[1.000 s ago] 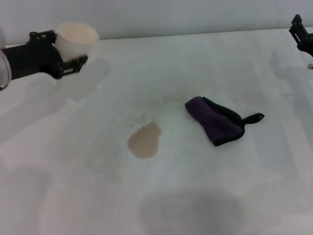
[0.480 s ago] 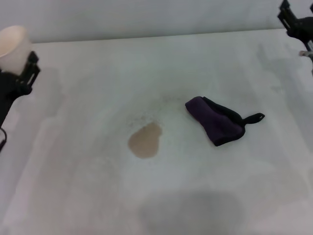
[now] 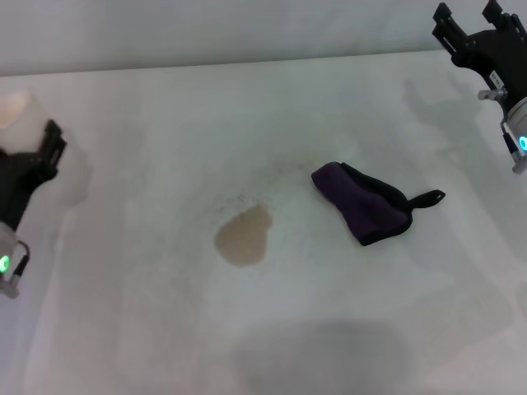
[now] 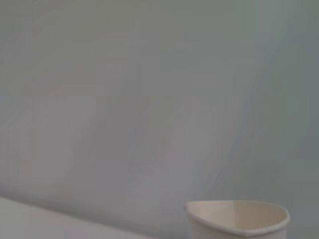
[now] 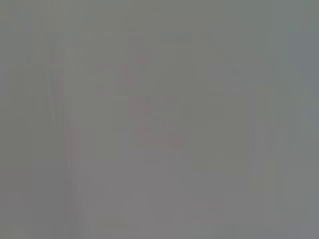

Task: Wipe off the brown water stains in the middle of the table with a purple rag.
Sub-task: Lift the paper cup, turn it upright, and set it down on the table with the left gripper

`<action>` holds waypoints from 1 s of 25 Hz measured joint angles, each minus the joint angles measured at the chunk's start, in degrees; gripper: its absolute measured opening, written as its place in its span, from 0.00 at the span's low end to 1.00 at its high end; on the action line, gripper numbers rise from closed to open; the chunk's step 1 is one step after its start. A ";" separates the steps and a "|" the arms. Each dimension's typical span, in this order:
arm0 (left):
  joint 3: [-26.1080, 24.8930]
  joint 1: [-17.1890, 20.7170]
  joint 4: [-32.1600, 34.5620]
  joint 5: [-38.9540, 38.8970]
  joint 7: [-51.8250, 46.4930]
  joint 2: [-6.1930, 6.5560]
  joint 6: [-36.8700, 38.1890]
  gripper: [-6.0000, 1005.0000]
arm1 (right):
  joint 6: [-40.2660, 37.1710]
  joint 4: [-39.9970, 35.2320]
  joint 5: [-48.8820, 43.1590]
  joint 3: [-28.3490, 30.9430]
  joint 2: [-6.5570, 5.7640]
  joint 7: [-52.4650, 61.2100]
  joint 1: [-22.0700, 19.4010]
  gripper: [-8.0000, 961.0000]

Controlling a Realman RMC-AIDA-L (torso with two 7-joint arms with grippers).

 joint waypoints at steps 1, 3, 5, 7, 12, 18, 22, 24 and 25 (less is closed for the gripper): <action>-0.01 -0.74 -0.11 0.21 0.63 0.01 -1.68 0.67 | 0.35 0.10 -0.27 -0.09 0.03 0.17 -0.07 0.88; 0.00 -2.36 -0.20 0.75 2.83 0.00 -5.47 0.67 | 0.98 0.32 -0.57 -0.24 0.06 0.28 -0.26 0.88; 0.00 -3.58 0.03 1.97 5.73 -0.04 -7.74 0.67 | 1.35 0.49 -0.89 -0.26 0.07 0.32 -0.50 0.88; 0.00 -3.97 0.69 4.70 8.78 -0.09 -7.88 0.67 | 1.57 0.58 -1.14 -0.28 0.07 0.34 -0.78 0.88; 0.01 -3.81 1.26 8.47 11.23 -0.17 -7.98 0.68 | 1.74 0.67 -1.17 -0.28 0.09 0.35 -1.30 0.88; -0.01 -0.44 1.95 8.62 10.82 -0.27 -7.59 0.68 | 1.99 0.68 -1.17 -0.28 0.16 0.35 -2.01 0.88; 0.00 0.26 2.27 8.94 10.90 -0.29 -7.66 0.68 | 2.04 0.67 -1.17 -0.28 0.12 0.35 -2.11 0.88; -0.01 0.50 2.49 9.19 11.03 -0.29 -7.74 0.68 | 2.05 0.67 -1.17 -0.28 0.11 0.35 -2.10 0.88; -0.01 0.69 2.66 9.70 11.11 -0.28 -7.74 0.68 | 2.06 0.67 -1.17 -0.28 0.10 0.35 -2.06 0.88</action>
